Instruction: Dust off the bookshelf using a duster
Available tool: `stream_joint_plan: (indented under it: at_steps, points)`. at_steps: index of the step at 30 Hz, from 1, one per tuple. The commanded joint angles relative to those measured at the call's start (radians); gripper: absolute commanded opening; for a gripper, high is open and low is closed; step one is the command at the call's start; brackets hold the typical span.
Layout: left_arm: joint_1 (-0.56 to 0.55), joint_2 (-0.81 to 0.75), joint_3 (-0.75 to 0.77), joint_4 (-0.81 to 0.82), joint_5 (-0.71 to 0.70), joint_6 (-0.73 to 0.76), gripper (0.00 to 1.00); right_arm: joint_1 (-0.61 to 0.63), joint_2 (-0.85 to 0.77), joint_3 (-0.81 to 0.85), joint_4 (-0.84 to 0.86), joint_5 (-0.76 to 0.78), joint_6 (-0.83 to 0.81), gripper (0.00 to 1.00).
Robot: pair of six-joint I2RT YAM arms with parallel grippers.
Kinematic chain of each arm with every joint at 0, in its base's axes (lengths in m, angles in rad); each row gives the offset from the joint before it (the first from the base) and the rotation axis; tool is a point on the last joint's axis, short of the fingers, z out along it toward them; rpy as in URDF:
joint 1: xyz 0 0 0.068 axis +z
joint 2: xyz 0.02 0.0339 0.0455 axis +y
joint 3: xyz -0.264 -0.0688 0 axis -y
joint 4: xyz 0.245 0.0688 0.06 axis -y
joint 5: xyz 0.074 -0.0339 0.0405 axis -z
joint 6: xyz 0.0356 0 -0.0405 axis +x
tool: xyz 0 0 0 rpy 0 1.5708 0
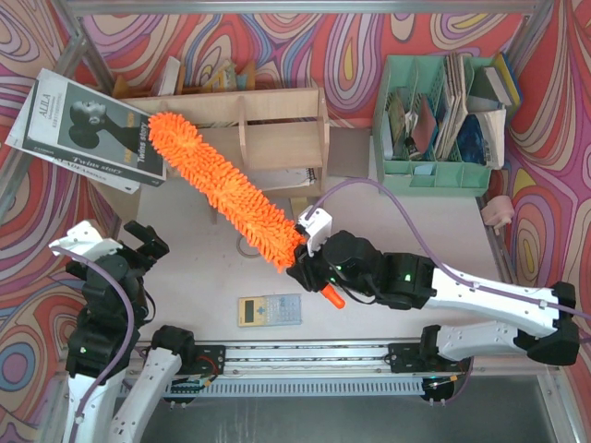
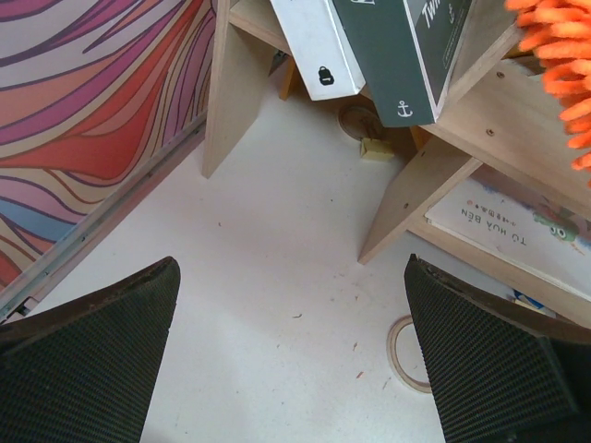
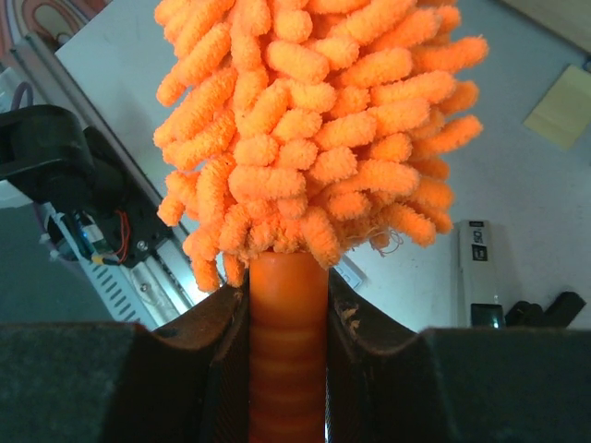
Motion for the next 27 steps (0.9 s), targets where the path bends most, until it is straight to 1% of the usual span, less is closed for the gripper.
stream_joint_plan:
  at_steps: [1,3,5,10,16,20,23,27]
  points:
    - [0.005,-0.016,-0.011,0.000,0.001,-0.004,0.99,0.002,-0.073,0.017,0.117,0.107,-0.055,0.00]
    - [0.006,-0.017,-0.010,-0.001,0.001,-0.004,0.99,0.001,-0.084,0.021,0.161,0.112,-0.082,0.00]
    - [0.005,-0.020,-0.010,-0.002,0.000,-0.004,0.98,0.002,-0.063,0.040,0.166,0.097,-0.094,0.00]
    - [0.006,-0.029,-0.012,-0.003,-0.006,-0.005,0.98,0.002,0.020,0.054,0.145,0.028,-0.079,0.00]
    - [0.005,-0.026,-0.012,-0.001,-0.004,-0.003,0.99,0.008,0.035,0.002,0.129,-0.016,-0.055,0.00]
    - [0.006,-0.018,-0.010,-0.002,-0.001,-0.004,0.99,0.020,0.044,-0.008,0.079,-0.030,-0.061,0.00]
    - [0.005,-0.019,-0.010,-0.003,-0.003,-0.004,0.99,0.028,0.021,-0.008,0.069,-0.020,-0.069,0.00]
    - [0.006,-0.020,-0.011,-0.001,-0.005,-0.004,0.99,0.029,-0.023,0.013,0.099,0.013,-0.105,0.00]
